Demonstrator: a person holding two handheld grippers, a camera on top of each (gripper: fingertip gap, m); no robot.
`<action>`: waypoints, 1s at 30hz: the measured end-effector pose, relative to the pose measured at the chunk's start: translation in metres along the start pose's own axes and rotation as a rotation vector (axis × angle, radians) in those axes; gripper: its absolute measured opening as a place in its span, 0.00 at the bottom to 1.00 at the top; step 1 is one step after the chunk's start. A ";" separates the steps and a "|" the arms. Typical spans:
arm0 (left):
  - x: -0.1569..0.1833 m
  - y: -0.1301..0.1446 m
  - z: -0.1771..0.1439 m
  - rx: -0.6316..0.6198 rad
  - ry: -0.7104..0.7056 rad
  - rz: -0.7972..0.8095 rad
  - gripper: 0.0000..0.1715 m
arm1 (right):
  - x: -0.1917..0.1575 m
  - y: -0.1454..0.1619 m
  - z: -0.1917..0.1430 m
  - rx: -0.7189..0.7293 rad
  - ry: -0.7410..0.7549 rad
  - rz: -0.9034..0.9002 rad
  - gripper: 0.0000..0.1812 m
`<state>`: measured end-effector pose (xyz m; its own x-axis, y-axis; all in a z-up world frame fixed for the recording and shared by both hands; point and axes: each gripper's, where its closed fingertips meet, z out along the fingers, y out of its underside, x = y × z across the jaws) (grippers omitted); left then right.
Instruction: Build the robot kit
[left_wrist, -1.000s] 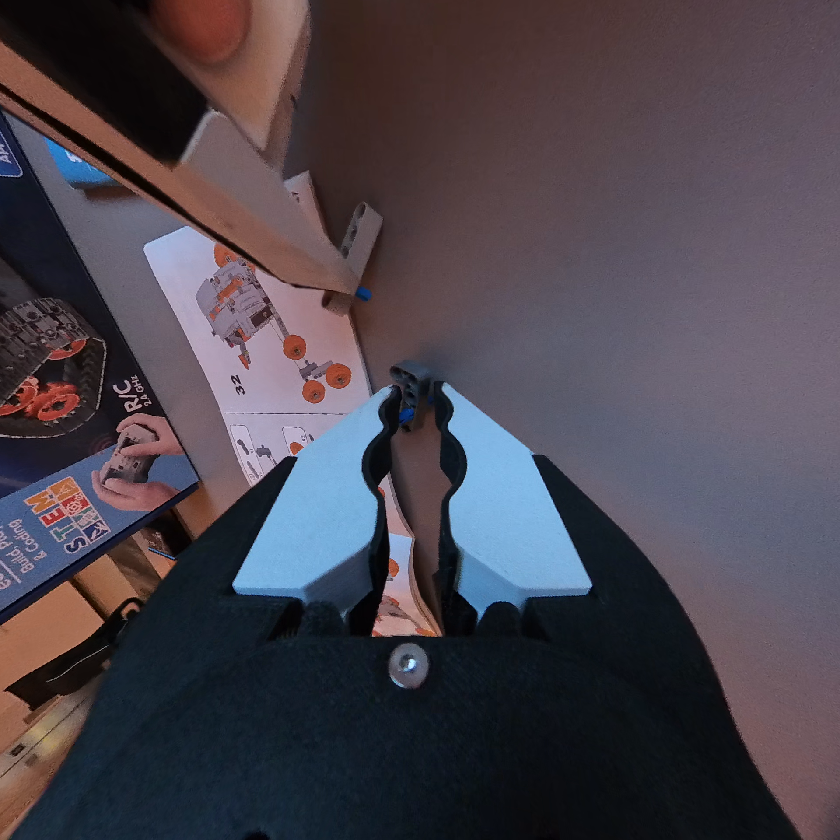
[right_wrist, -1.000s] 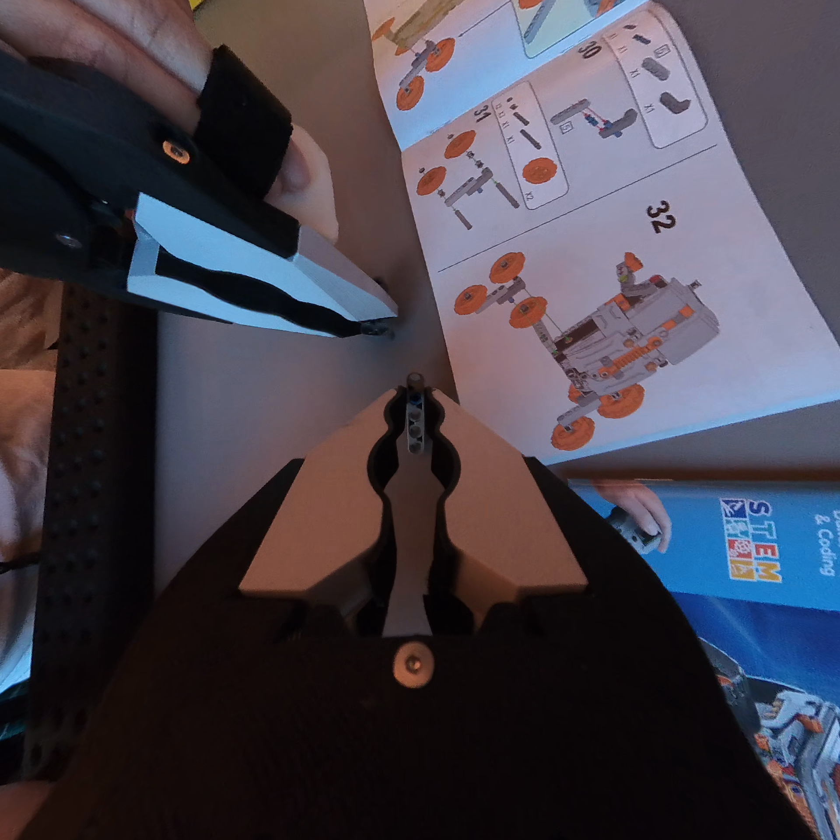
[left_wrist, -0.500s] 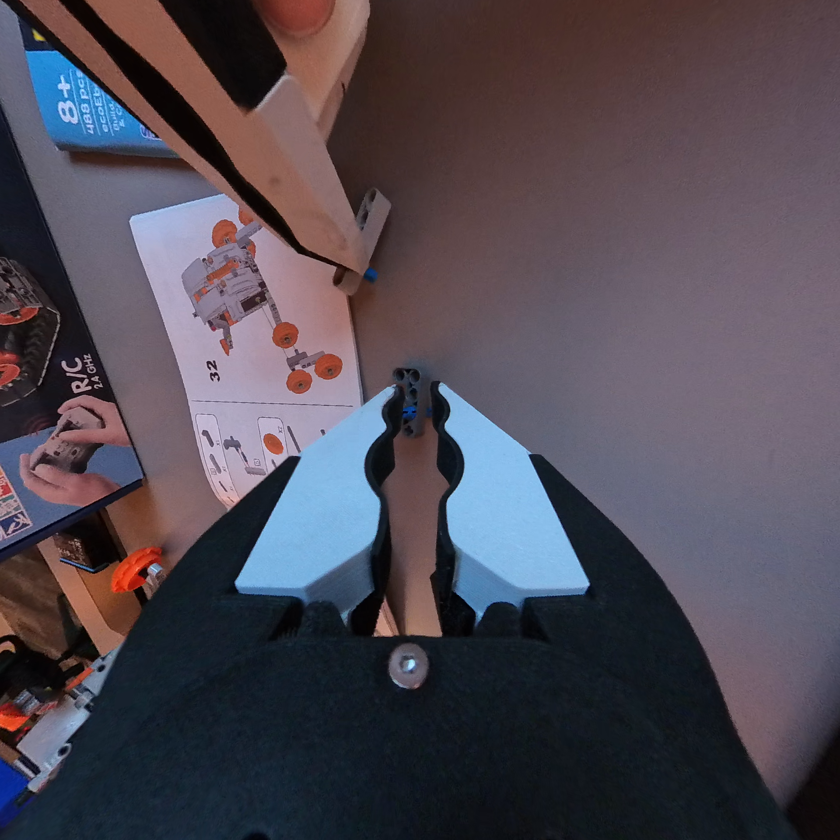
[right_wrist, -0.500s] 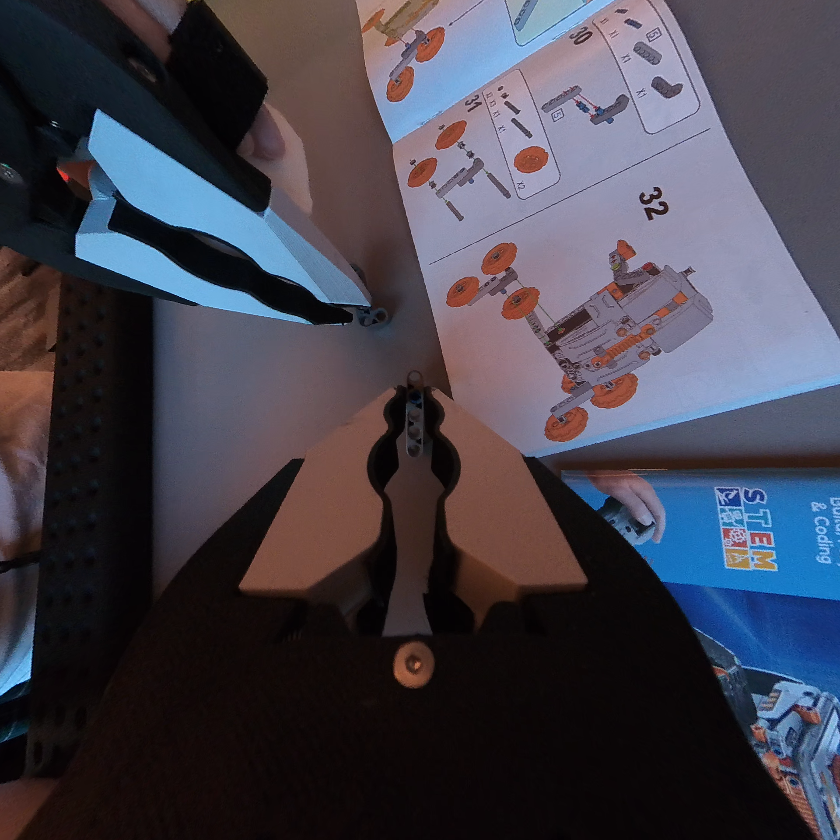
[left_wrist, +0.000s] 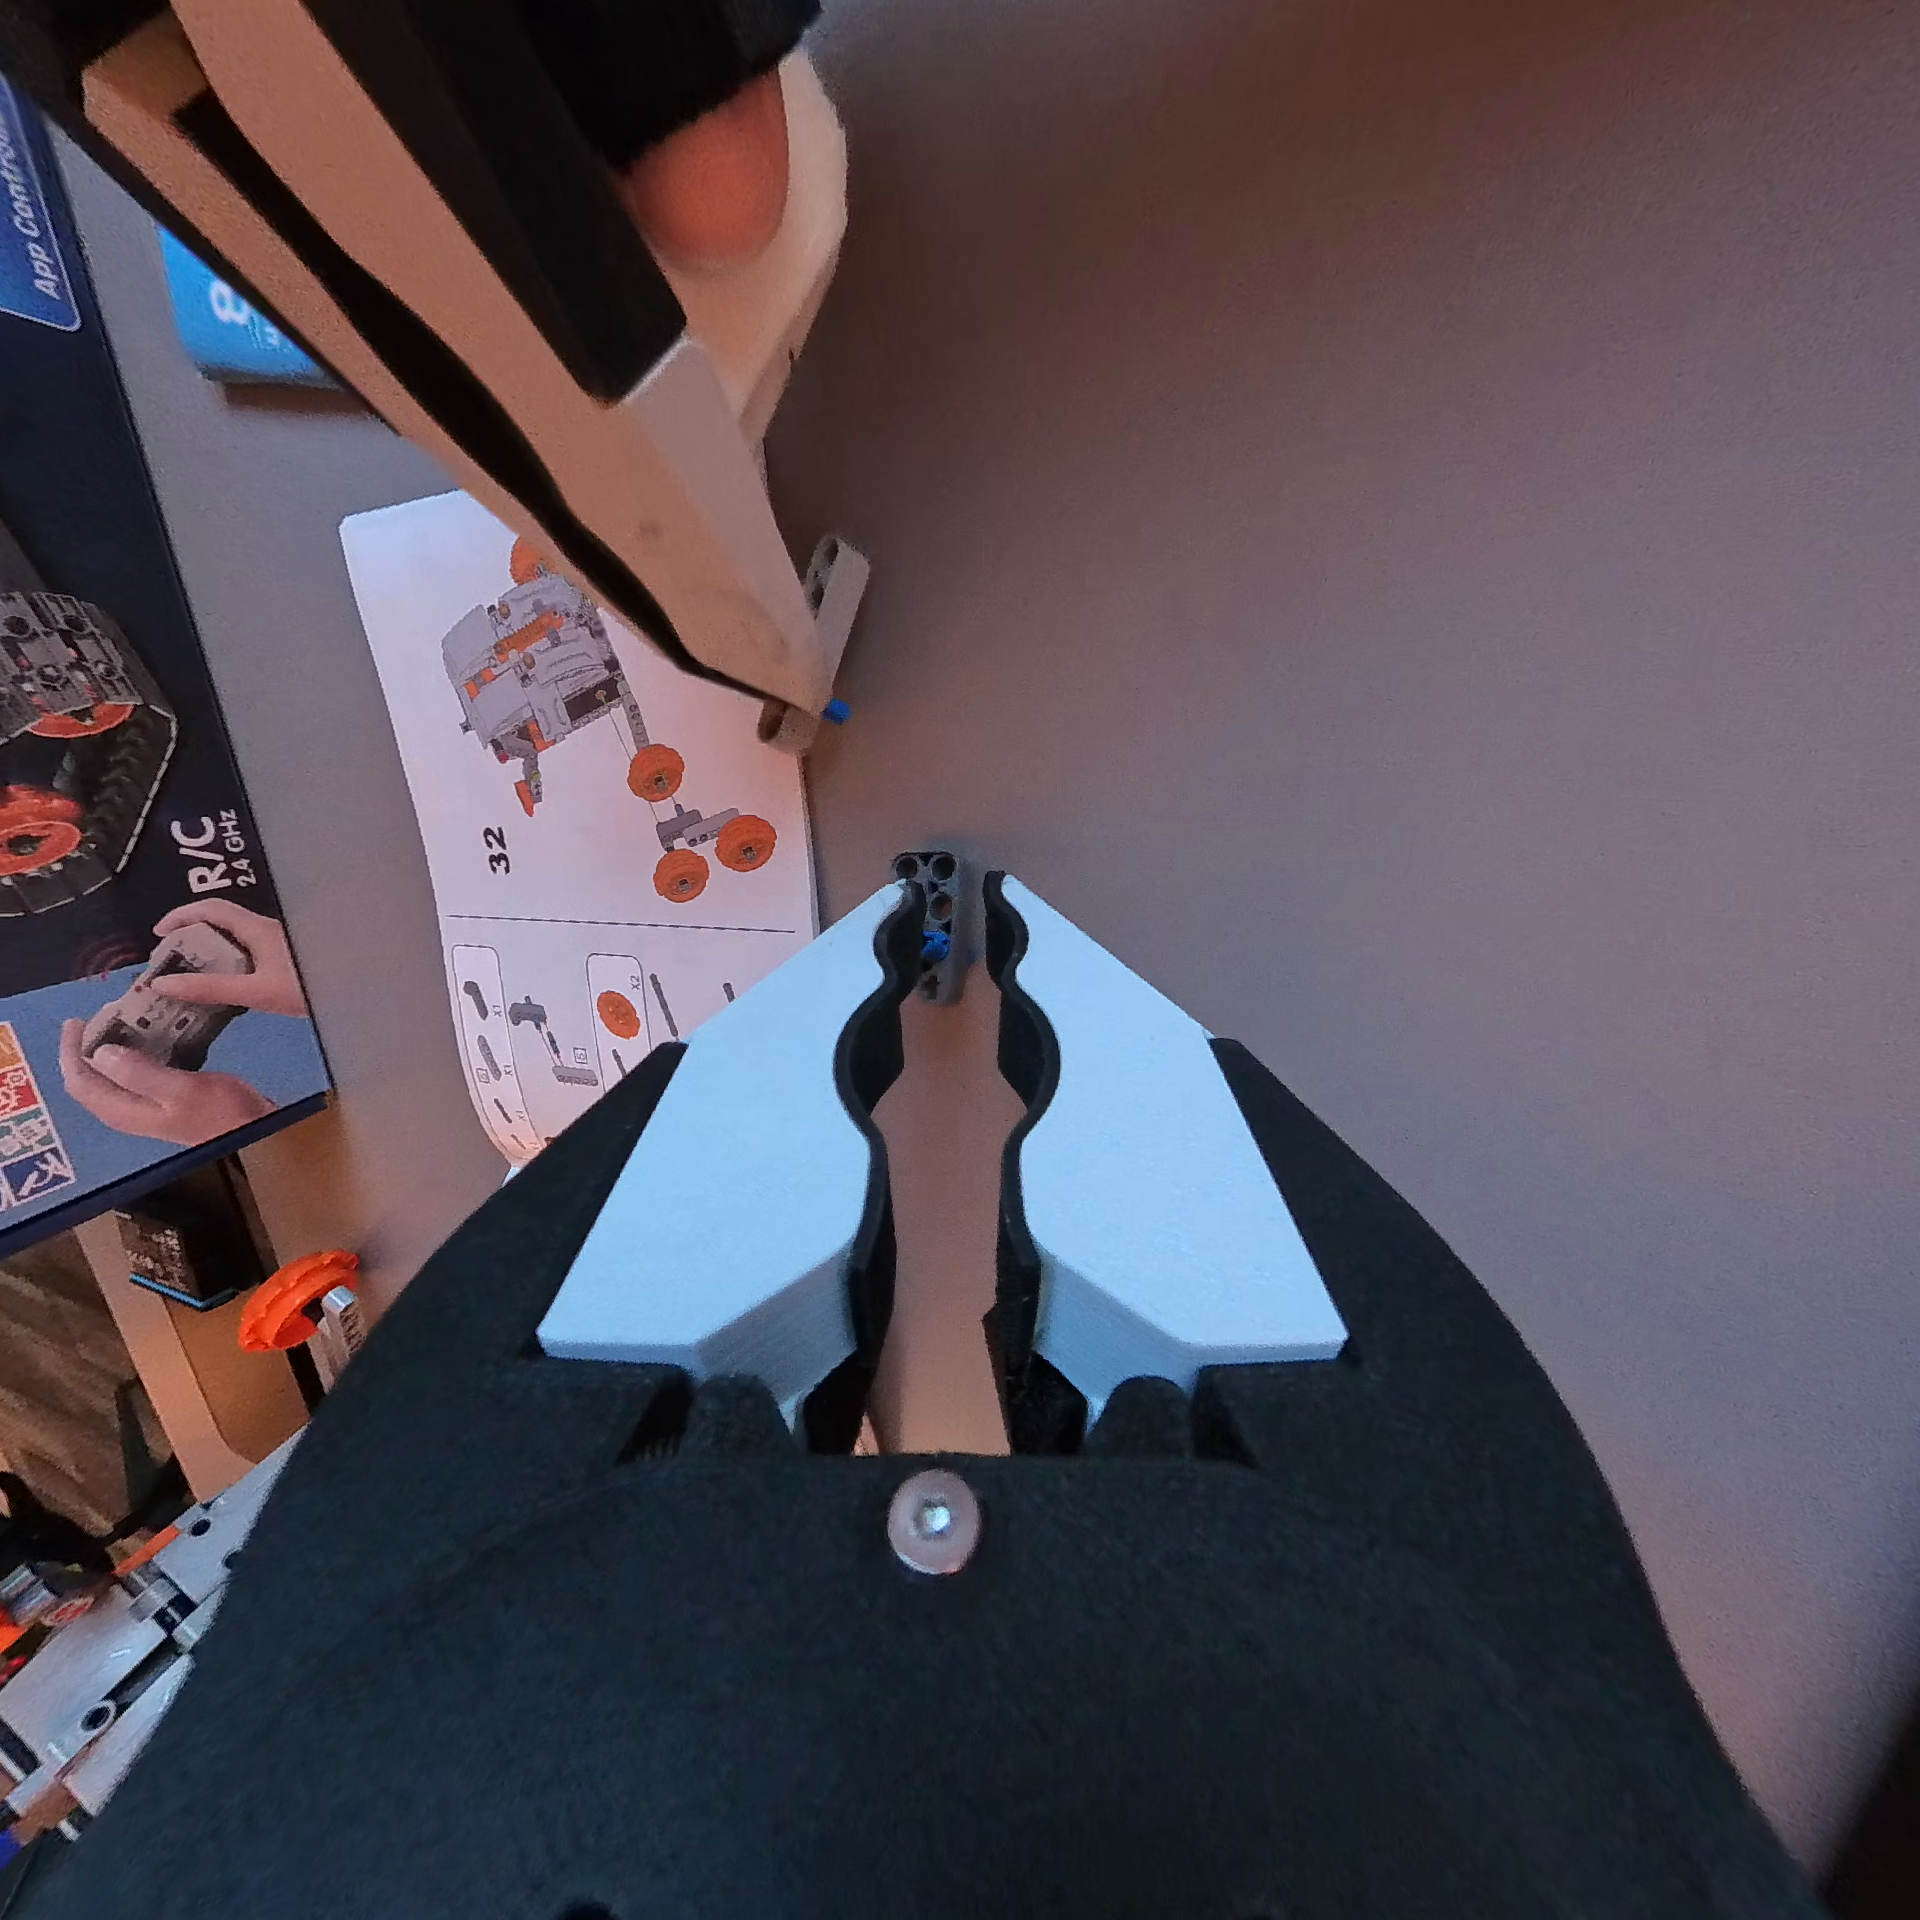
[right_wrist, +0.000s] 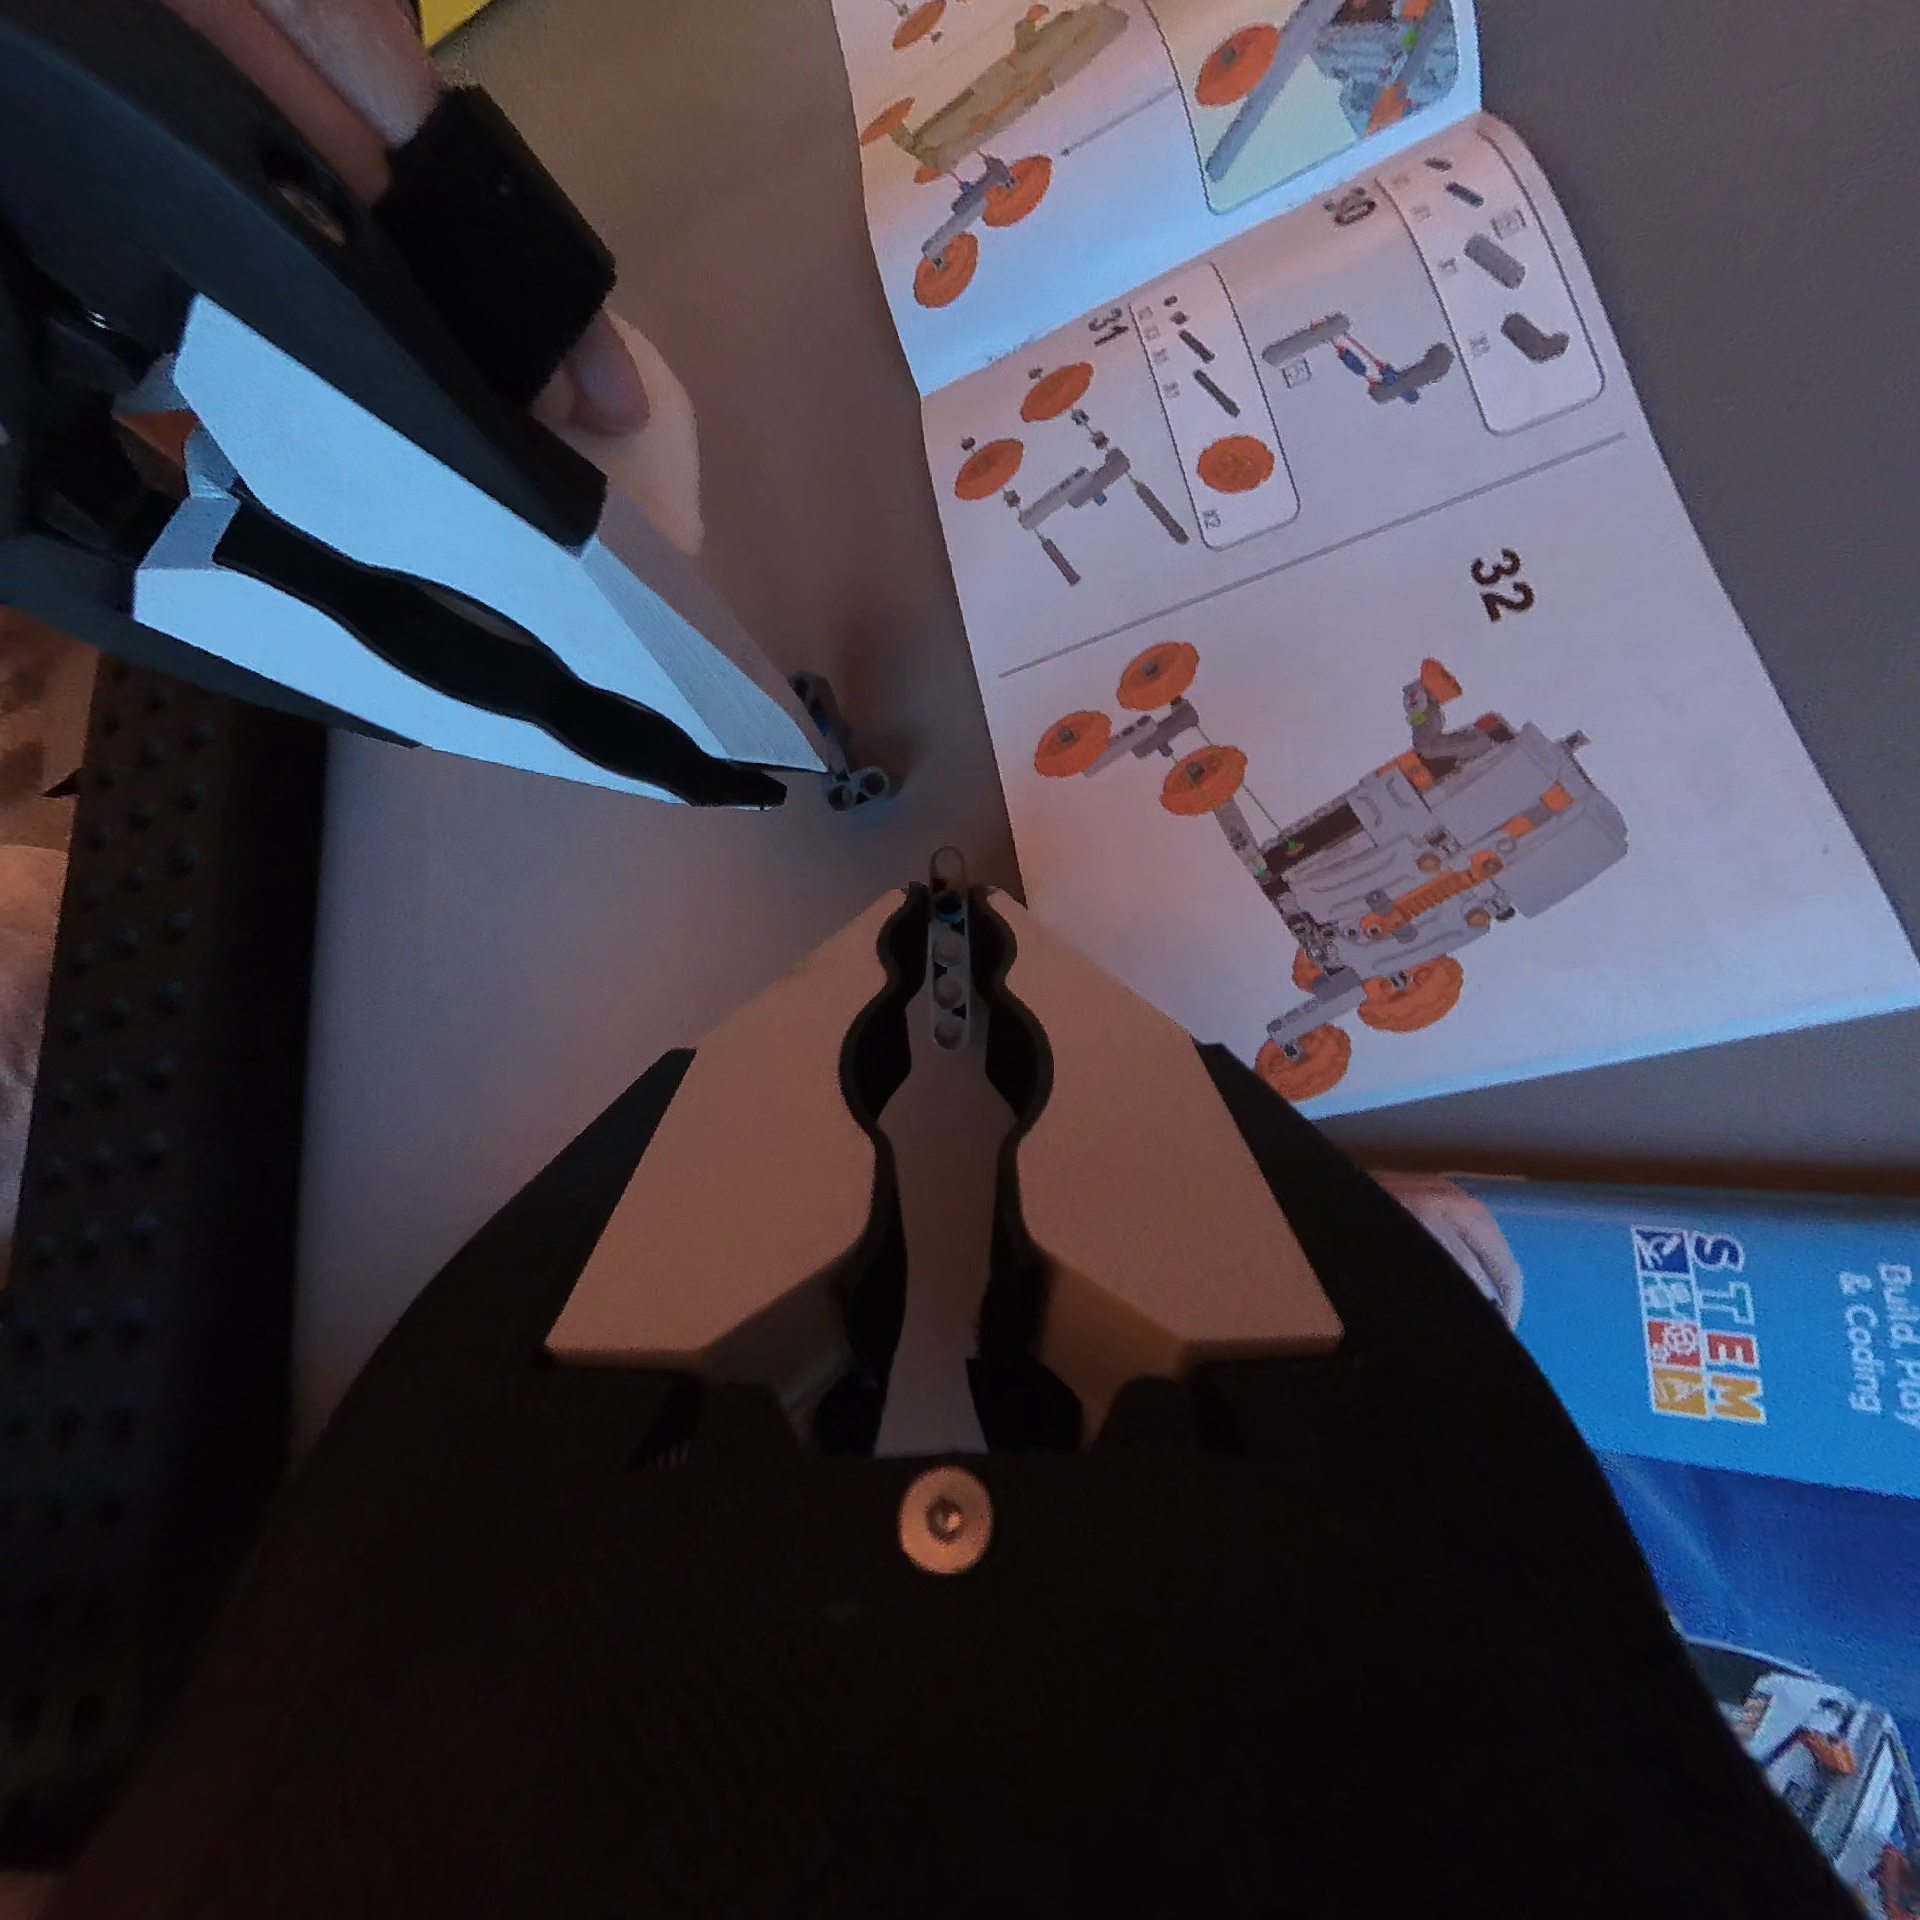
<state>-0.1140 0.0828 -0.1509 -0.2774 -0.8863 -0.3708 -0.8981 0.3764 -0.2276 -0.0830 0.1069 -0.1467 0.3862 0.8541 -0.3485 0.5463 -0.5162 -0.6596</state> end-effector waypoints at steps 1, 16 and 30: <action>0.000 0.000 0.000 0.002 -0.002 -0.001 0.05 | -0.001 -0.001 0.001 0.000 0.002 -0.008 0.03; -0.013 -0.007 -0.026 -0.004 0.381 -0.349 0.17 | 0.004 0.004 -0.001 -0.007 0.005 0.006 0.03; -0.002 0.012 0.006 -0.209 0.338 -0.175 0.13 | 0.010 0.006 -0.008 0.018 0.008 0.030 0.03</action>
<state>-0.1217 0.0902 -0.1587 -0.1796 -0.9835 -0.0193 -0.9817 0.1805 -0.0603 -0.0703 0.1121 -0.1487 0.4080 0.8377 -0.3631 0.5207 -0.5402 -0.6611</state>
